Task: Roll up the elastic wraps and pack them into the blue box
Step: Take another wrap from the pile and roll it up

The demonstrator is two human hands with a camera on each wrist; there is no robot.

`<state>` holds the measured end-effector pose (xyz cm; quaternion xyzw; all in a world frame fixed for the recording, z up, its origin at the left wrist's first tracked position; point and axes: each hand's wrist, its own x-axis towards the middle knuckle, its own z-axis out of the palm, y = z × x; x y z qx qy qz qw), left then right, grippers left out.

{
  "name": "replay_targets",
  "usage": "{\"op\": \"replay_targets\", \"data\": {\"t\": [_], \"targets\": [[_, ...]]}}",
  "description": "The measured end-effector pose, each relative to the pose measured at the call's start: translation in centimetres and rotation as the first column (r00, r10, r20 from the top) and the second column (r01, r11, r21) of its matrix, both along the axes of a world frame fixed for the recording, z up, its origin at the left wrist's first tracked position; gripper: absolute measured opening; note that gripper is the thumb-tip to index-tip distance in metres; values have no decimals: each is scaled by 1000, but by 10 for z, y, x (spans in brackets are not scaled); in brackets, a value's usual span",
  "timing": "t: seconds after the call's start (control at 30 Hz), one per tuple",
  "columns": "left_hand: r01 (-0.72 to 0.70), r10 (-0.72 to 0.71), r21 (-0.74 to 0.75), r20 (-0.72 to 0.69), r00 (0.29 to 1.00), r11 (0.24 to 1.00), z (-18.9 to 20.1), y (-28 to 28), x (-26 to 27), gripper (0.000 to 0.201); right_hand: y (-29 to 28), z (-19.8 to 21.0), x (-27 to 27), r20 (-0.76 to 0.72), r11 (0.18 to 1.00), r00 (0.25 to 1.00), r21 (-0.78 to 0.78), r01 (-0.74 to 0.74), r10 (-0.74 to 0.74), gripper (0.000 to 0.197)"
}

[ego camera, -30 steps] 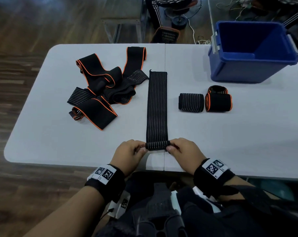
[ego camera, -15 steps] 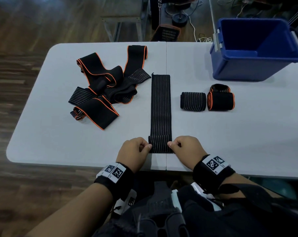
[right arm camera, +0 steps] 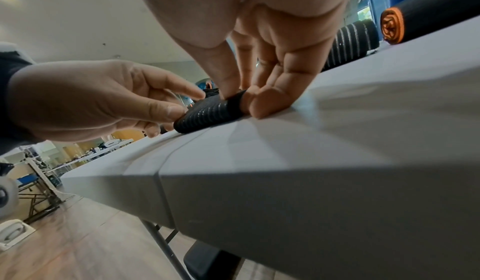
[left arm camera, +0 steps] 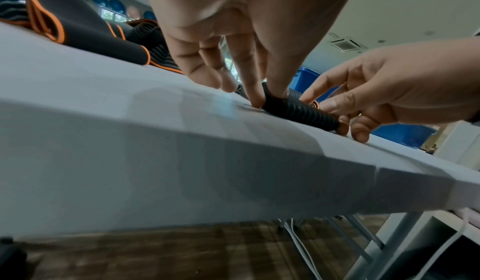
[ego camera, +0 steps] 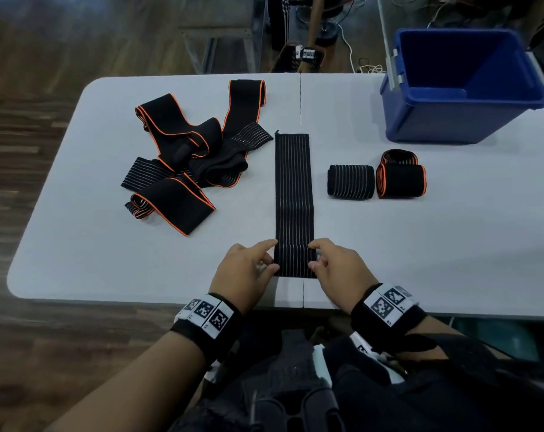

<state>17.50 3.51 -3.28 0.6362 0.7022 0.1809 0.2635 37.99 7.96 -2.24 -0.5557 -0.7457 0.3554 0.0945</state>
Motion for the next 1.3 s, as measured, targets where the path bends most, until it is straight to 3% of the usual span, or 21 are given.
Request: {"op": "replay_targets", "data": {"t": [0.1, 0.23, 0.33, 0.53, 0.7, 0.97, 1.07, 1.17, 1.3], "targets": [[90, -91, -8, -66, 994, 996, 2, 2, -1, 42, 3, 2, 3, 16, 999, 1000, -28, -16, 17, 48], [144, -150, -99, -65, 986, 985, -2, 4, -10, 67, 6, 0, 9, 106, 990, 988, -96, -100, 110, 70], [121, -124, -112, -24, 992, 986, -7, 6, -11, 65, 9, -6, 10, 102, 995, 991, -46, -85, 89, 54], [-32, 37, -85, 64, 997, 996, -18, 16, -5, 21, 19, -1, 11, -8, 995, 999, -90, 32, -33, 17], [-68, 81, -129, 94, 992, 989, -18, 16, -3, 16, 23, -1, 13, -89, 971, 981, -184, 155, -174, 40], [-151, 185, -223, 143, 972, 963, -13, 24, 1, 37, 29, -6, 9, -124, 913, 936, -296, 281, -329, 37], [-192, 223, -237, 114, 968, 953, -11, 28, 3, 33, 31, -9, 6, -81, 920, 943, -259, 292, -322, 25], [-132, 148, -175, 81, 986, 976, -10, 30, 4, 22, 31, -6, 4, -64, 952, 966, -196, 234, -250, 22], [-41, 43, -89, 17, 999, 995, -8, 27, 6, 34, 28, -6, 5, -48, 988, 992, -110, 112, -118, 24]]}}
